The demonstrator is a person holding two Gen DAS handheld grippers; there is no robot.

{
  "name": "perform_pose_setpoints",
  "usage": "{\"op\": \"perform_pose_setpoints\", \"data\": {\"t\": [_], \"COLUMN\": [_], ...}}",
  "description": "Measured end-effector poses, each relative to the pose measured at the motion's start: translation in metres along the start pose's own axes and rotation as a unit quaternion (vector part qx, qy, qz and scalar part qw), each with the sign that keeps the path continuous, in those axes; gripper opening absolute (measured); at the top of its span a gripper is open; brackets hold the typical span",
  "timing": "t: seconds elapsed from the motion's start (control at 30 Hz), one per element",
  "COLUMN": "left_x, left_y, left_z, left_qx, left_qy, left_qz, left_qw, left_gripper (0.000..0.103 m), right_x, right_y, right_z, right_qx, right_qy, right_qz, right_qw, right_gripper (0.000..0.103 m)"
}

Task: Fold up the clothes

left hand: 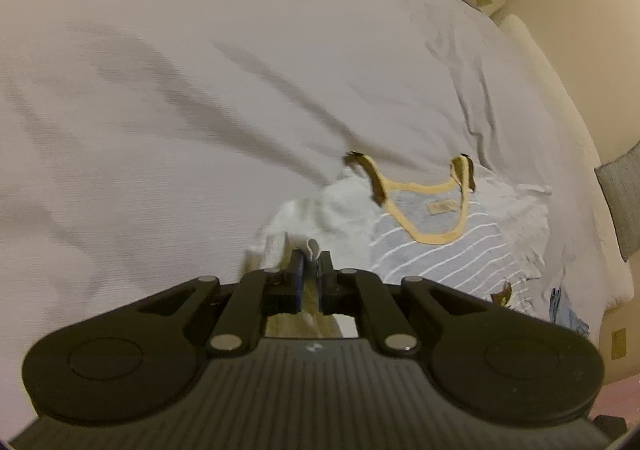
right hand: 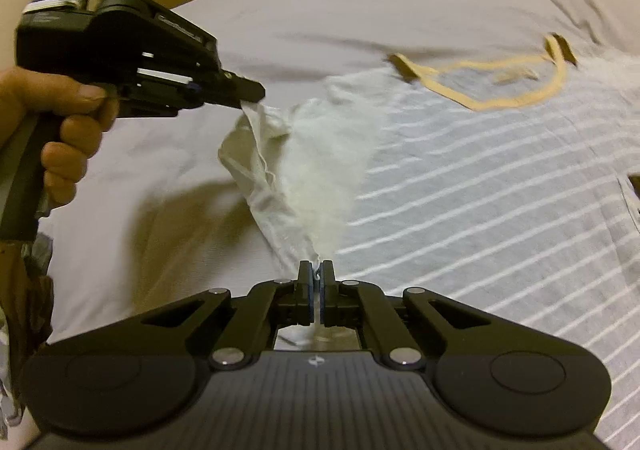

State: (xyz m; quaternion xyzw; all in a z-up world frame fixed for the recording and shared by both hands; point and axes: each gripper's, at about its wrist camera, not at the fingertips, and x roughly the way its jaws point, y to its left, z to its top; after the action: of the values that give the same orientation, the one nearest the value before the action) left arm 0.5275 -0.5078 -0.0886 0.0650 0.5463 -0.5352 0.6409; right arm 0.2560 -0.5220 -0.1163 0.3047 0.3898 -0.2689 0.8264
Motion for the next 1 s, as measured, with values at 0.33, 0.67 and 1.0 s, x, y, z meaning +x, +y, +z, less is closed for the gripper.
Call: {"op": "perform_pose_setpoints", "data": {"t": [0.33,0.67,1.0], "left_x": [0.017,0.019,0.050], "left_y": [-0.018,-0.004,0.002], "left_z": [-0.005,-0.016,-0.019], "left_qx": [0.007,0.048,0.097], "left_qy": [-0.014,-0.011,0.015], "left_qz": [-0.024,-0.006,0.000], "left_qw": [0.9996,0.9988,0.9952], "left_gripper": [0.026,0.026,0.026], "right_x": [-0.007,-0.008,0.020], "right_y": [-0.025,0.005,0.013], "right_z": [-0.013,-0.010,-0.015], "right_qx": [0.038,-0.064,-0.099], "right_qy": [0.021,-0.007,0.031], "right_qz": [-0.008,0.017,0.037], "right_qw": [0.999,0.998,0.994], "right_gripper": [0.017,0.019,0.019]}}
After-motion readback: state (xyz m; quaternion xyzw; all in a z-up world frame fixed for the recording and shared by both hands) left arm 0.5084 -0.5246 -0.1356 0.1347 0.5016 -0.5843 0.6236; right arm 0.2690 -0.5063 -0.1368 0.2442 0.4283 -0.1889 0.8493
